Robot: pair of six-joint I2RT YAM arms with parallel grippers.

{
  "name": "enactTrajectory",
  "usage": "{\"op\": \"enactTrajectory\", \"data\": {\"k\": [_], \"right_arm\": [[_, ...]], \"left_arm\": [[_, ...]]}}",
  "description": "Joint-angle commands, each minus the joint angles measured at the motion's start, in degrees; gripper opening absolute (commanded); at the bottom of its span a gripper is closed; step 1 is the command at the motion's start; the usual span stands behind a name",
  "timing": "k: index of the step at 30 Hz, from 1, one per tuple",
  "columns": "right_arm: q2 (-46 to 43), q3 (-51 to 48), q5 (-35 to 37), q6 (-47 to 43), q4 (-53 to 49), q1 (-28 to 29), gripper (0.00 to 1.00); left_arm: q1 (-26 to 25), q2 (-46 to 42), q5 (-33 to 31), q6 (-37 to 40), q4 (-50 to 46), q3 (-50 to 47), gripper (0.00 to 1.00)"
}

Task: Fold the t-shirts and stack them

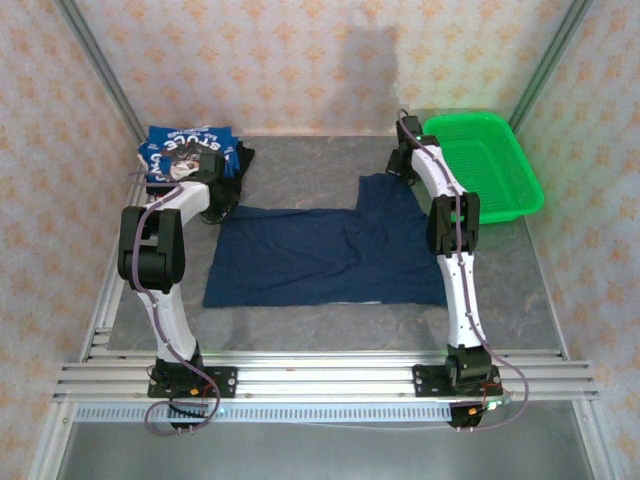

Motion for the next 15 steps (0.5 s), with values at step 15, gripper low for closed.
{"op": "enactTrajectory", "data": {"k": [15], "right_arm": [[-4.1,-1.4,0.5,-0.4,-3.4,0.2,0.00]], "left_arm": [[0.4,-0.7,-0.7,2.3,-4.0,3.3,0.00]]}}
